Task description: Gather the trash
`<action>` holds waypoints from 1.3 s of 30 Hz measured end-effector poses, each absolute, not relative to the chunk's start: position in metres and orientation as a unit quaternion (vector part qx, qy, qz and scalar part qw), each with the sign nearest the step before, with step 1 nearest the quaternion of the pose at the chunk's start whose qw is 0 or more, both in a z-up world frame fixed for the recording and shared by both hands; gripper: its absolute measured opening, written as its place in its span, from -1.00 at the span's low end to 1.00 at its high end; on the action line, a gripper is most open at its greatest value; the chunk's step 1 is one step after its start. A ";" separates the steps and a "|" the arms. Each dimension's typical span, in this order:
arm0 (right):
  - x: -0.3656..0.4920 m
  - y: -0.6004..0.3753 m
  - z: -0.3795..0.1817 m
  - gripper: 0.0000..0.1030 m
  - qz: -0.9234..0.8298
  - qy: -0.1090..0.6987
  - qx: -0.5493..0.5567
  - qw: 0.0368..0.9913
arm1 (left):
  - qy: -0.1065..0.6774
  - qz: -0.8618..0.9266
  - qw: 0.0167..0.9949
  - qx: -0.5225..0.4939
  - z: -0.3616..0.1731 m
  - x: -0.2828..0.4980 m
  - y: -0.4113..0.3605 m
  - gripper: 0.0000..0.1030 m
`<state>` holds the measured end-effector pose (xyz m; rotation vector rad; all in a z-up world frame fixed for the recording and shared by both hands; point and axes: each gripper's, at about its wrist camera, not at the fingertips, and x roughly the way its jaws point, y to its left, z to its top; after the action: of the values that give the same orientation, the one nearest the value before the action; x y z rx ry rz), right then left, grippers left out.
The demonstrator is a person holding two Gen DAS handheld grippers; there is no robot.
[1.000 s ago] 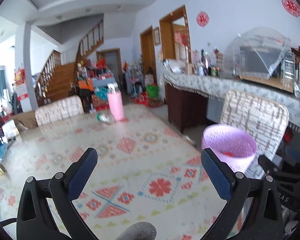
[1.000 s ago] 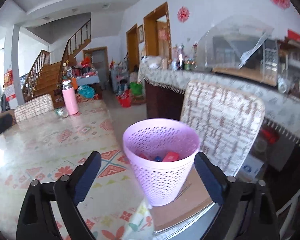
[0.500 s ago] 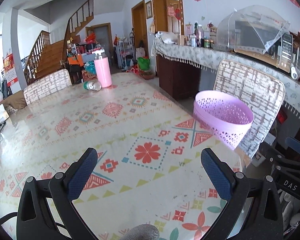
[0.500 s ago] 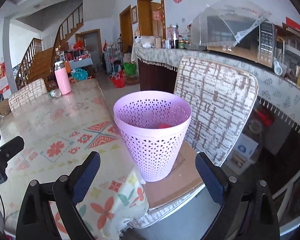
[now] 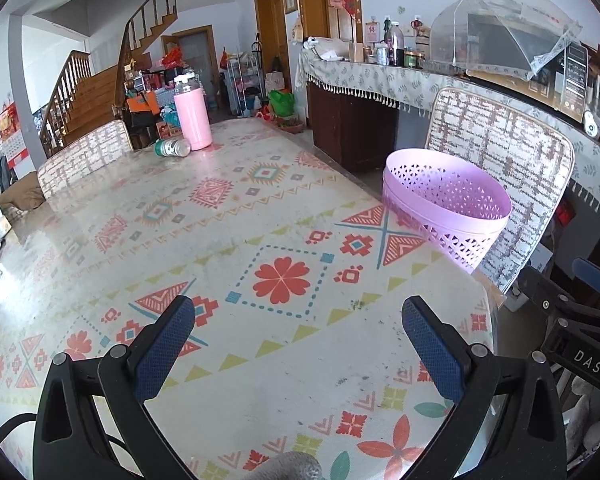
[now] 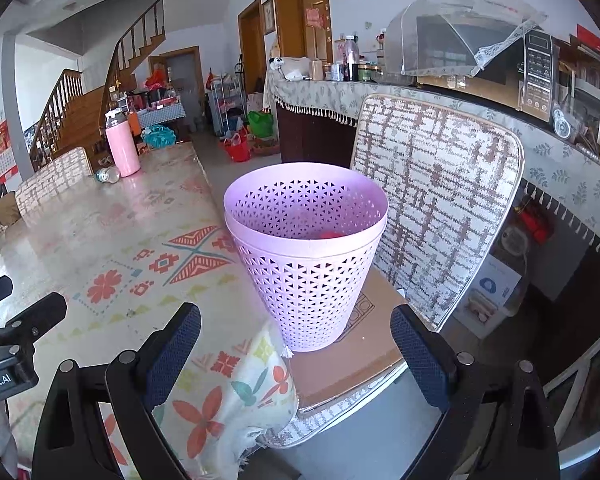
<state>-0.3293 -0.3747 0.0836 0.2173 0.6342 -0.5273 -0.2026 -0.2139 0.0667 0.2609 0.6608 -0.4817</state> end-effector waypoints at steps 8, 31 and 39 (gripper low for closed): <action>-0.330 -0.382 0.079 0.90 -0.257 0.311 0.115 0.908 | 0.326 -0.232 0.906 0.137 0.062 -0.203 -0.221 0.99; -0.329 -0.383 0.075 0.90 -0.252 0.312 0.119 0.908 | 0.339 -0.242 0.898 0.140 0.055 -0.202 -0.228 0.99; -0.329 -0.381 0.074 0.90 -0.249 0.312 0.119 0.909 | 0.340 -0.243 0.897 0.143 0.053 -0.202 -0.229 0.99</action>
<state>-0.3289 -0.3809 0.0736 0.2460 0.6444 -0.5145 -0.2016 -0.2288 0.0531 0.2965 0.7049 -0.5025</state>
